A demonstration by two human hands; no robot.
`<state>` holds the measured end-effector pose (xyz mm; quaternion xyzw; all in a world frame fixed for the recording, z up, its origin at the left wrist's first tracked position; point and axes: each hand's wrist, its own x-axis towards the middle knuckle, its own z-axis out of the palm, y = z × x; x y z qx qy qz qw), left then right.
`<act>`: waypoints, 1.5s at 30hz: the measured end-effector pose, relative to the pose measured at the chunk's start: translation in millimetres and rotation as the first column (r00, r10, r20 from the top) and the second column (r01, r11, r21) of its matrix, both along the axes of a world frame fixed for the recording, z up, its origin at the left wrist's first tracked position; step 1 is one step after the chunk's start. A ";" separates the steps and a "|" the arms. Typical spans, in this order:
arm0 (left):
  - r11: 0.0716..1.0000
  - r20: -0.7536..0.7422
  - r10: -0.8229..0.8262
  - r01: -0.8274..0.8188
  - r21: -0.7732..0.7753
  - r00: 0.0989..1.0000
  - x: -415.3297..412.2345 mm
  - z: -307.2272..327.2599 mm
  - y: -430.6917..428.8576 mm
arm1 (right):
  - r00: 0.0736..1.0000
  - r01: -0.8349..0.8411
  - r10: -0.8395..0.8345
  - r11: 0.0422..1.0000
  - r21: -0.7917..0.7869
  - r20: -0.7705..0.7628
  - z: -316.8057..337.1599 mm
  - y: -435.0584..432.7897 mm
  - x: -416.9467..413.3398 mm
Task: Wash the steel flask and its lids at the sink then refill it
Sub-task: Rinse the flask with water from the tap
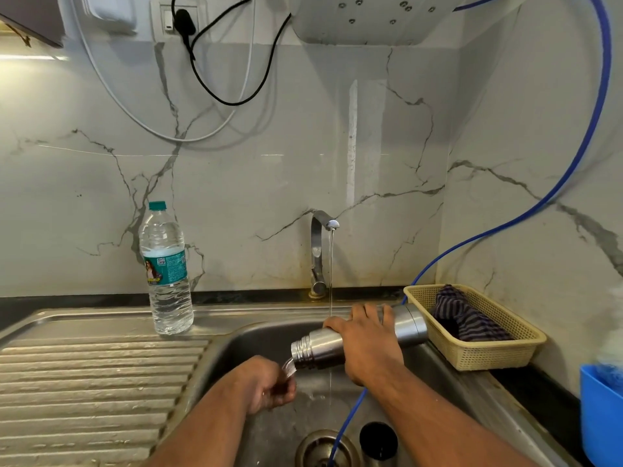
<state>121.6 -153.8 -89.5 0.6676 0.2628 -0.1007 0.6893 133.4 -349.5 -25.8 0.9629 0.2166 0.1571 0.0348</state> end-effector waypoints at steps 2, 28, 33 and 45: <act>0.998 -0.014 -0.036 0.037 0.058 0.999 0.8 -6.1 0.9 | 1.000 0.004 -0.004 1.000 -0.019 0.018 2.9 1.5 -3.2; 0.771 0.230 -0.362 0.151 0.619 0.903 -35.3 44.9 20.9 | 0.848 0.484 0.266 -0.038 0.874 -0.458 -12.9 -13.7 38.3; 0.908 0.610 -0.036 -0.230 0.351 0.791 -23.4 55.0 15.6 | 0.689 0.709 0.354 -0.148 0.690 -0.632 -34.4 -18.3 54.4; 0.946 0.770 0.022 -0.264 0.191 0.638 -6.5 62.6 -33.3 | 0.470 0.639 0.278 0.548 0.540 -0.838 -48.4 -18.7 45.3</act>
